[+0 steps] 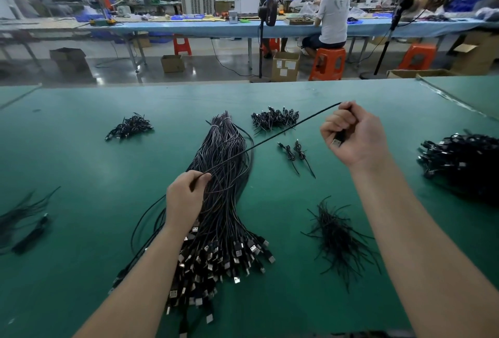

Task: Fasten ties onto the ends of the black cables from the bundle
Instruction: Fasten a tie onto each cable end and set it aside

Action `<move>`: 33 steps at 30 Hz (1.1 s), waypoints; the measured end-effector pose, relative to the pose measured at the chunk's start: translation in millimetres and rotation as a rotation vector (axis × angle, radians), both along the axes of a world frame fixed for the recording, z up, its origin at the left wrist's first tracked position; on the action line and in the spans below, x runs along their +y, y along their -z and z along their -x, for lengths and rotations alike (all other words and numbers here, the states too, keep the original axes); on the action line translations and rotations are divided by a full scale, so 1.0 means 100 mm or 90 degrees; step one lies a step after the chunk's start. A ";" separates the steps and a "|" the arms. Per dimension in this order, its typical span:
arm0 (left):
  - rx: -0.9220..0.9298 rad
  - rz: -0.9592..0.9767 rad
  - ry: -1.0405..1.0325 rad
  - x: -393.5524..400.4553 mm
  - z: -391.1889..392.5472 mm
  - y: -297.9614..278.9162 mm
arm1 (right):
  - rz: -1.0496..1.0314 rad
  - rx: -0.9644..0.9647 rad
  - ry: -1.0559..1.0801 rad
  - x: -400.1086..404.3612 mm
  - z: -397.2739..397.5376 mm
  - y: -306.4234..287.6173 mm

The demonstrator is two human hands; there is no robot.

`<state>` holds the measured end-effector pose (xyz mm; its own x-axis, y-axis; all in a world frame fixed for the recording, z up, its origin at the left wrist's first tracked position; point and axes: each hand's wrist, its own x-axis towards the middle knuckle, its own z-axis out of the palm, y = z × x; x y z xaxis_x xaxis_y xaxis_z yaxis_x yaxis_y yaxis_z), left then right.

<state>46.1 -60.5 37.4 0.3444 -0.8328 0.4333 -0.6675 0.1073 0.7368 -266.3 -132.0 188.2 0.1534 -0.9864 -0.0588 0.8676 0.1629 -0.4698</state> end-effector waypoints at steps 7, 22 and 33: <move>0.098 -0.068 -0.088 -0.06 -0.12 -0.04 | 0.037 0.085 -0.085 0.08 -0.03 0.06; -0.218 0.032 0.273 0.10 0.83 -0.63 | -0.069 0.335 -0.251 0.38 -0.68 0.46; 0.441 -0.069 0.177 0.02 1.02 -0.61 | 0.121 0.644 -0.241 0.62 -0.94 0.77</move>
<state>-55.7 -58.1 98.7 0.2785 -0.9547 0.1052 -0.0069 0.1075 0.9942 -172.6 -70.2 111.7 0.4155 -0.8916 -0.1800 -0.0238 0.1872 -0.9820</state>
